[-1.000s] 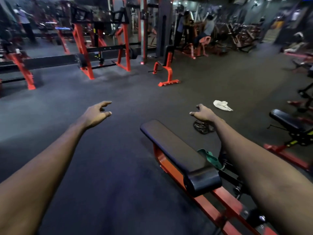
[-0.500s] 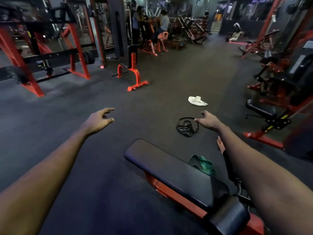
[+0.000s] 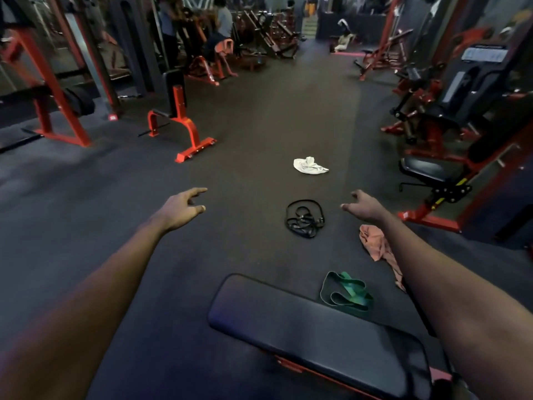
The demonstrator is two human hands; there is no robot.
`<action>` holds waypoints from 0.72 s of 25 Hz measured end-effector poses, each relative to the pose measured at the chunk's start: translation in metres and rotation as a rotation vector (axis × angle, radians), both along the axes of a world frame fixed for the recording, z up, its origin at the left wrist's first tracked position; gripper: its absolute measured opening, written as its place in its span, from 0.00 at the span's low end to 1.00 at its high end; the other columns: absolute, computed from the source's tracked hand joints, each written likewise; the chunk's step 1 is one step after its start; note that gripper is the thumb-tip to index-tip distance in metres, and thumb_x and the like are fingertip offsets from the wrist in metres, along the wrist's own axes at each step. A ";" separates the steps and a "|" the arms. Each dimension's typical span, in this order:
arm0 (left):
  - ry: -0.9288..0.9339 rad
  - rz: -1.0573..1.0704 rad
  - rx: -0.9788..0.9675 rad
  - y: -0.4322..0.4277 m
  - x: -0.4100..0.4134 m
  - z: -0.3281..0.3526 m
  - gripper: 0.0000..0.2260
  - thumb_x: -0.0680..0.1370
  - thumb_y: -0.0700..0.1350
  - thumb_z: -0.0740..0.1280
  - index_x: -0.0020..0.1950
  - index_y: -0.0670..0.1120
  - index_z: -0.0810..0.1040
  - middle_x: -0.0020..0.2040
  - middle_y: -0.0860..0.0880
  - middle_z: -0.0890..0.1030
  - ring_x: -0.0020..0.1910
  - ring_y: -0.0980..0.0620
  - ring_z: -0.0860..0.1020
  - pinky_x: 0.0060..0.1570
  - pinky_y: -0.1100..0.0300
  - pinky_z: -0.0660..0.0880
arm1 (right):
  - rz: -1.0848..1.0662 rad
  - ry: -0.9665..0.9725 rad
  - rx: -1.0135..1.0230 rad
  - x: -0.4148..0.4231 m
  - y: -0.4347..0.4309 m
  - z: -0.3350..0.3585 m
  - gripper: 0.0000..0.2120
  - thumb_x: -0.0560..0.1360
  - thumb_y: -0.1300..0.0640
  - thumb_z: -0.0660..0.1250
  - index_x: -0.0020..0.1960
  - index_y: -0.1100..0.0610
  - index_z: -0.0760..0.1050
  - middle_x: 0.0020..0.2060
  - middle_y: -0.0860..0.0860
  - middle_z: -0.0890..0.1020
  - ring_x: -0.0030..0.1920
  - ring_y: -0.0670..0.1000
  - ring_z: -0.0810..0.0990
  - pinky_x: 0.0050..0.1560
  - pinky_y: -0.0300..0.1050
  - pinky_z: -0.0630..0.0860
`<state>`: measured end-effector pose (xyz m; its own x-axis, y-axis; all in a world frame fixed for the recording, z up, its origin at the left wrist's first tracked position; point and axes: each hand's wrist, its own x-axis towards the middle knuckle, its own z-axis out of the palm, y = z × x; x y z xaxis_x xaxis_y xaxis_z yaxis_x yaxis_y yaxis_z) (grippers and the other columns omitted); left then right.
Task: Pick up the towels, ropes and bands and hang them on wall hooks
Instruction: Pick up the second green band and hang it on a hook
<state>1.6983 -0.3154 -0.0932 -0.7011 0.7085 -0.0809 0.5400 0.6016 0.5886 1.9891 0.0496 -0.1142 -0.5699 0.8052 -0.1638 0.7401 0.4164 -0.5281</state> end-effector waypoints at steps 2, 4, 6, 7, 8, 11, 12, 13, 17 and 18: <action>-0.005 -0.042 0.032 0.024 -0.049 -0.007 0.24 0.78 0.46 0.67 0.74 0.57 0.68 0.69 0.45 0.75 0.66 0.48 0.74 0.65 0.57 0.67 | -0.050 -0.016 -0.002 -0.034 0.006 -0.009 0.32 0.76 0.49 0.69 0.74 0.63 0.64 0.71 0.61 0.71 0.71 0.61 0.70 0.67 0.46 0.68; -0.030 -0.108 0.041 0.049 -0.102 -0.010 0.24 0.78 0.46 0.67 0.74 0.56 0.68 0.69 0.46 0.74 0.67 0.49 0.73 0.66 0.58 0.66 | -0.134 -0.015 -0.032 -0.068 0.009 -0.014 0.33 0.76 0.49 0.70 0.74 0.62 0.64 0.71 0.61 0.71 0.71 0.60 0.70 0.66 0.47 0.68; -0.038 -0.187 0.016 0.077 -0.150 -0.013 0.25 0.78 0.46 0.68 0.74 0.56 0.68 0.70 0.46 0.74 0.68 0.49 0.73 0.66 0.57 0.66 | -0.195 -0.033 -0.055 -0.096 0.012 -0.019 0.33 0.75 0.49 0.70 0.74 0.62 0.64 0.71 0.60 0.71 0.70 0.60 0.71 0.66 0.47 0.69; -0.040 -0.218 0.015 0.092 -0.174 -0.013 0.25 0.78 0.45 0.68 0.74 0.56 0.68 0.70 0.46 0.74 0.68 0.49 0.73 0.66 0.58 0.66 | -0.233 -0.029 -0.066 -0.108 0.016 -0.020 0.32 0.75 0.49 0.70 0.73 0.62 0.65 0.70 0.60 0.72 0.69 0.60 0.72 0.65 0.47 0.70; -0.048 -0.241 0.026 0.107 -0.194 -0.013 0.25 0.78 0.45 0.68 0.74 0.55 0.68 0.70 0.46 0.74 0.68 0.49 0.73 0.66 0.58 0.66 | -0.268 -0.013 -0.072 -0.120 0.020 -0.020 0.32 0.75 0.49 0.71 0.73 0.62 0.66 0.69 0.60 0.73 0.68 0.59 0.73 0.65 0.47 0.70; -0.082 -0.334 0.031 0.158 -0.244 -0.022 0.24 0.78 0.45 0.68 0.74 0.56 0.68 0.72 0.47 0.72 0.69 0.49 0.72 0.65 0.59 0.66 | -0.348 -0.036 -0.072 -0.150 0.037 -0.023 0.32 0.75 0.49 0.70 0.73 0.62 0.65 0.70 0.60 0.72 0.70 0.60 0.71 0.67 0.49 0.70; -0.086 -0.373 0.020 0.179 -0.259 -0.025 0.24 0.78 0.45 0.68 0.74 0.56 0.68 0.73 0.47 0.71 0.69 0.49 0.72 0.64 0.60 0.65 | -0.379 -0.044 -0.078 -0.159 0.046 -0.025 0.32 0.75 0.49 0.69 0.73 0.62 0.65 0.71 0.60 0.72 0.70 0.60 0.70 0.68 0.50 0.69; -0.085 -0.407 0.019 0.201 -0.274 -0.029 0.24 0.78 0.45 0.68 0.74 0.56 0.68 0.73 0.48 0.71 0.69 0.49 0.72 0.63 0.61 0.65 | -0.410 -0.037 -0.088 -0.168 0.056 -0.027 0.32 0.75 0.49 0.69 0.74 0.62 0.65 0.71 0.59 0.71 0.71 0.59 0.70 0.69 0.50 0.68; -0.054 -0.537 0.020 0.293 -0.330 -0.050 0.24 0.77 0.45 0.69 0.72 0.58 0.70 0.71 0.47 0.74 0.65 0.49 0.75 0.63 0.59 0.68 | -0.528 -0.013 -0.115 -0.206 0.099 -0.051 0.30 0.76 0.51 0.68 0.74 0.63 0.65 0.71 0.60 0.71 0.71 0.59 0.70 0.66 0.45 0.67; -0.060 -0.568 -0.002 0.312 -0.340 -0.054 0.24 0.77 0.45 0.69 0.72 0.59 0.70 0.71 0.47 0.74 0.65 0.49 0.75 0.64 0.58 0.69 | -0.555 -0.005 -0.132 -0.212 0.107 -0.058 0.30 0.77 0.51 0.67 0.74 0.63 0.65 0.71 0.60 0.71 0.71 0.59 0.70 0.65 0.45 0.67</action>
<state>1.3579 -0.0038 -0.1471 -0.2045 0.9726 -0.1101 0.7449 0.2276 0.6272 1.7768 0.1566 -0.1724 -0.0667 0.9563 -0.2848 0.8317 -0.1044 -0.5453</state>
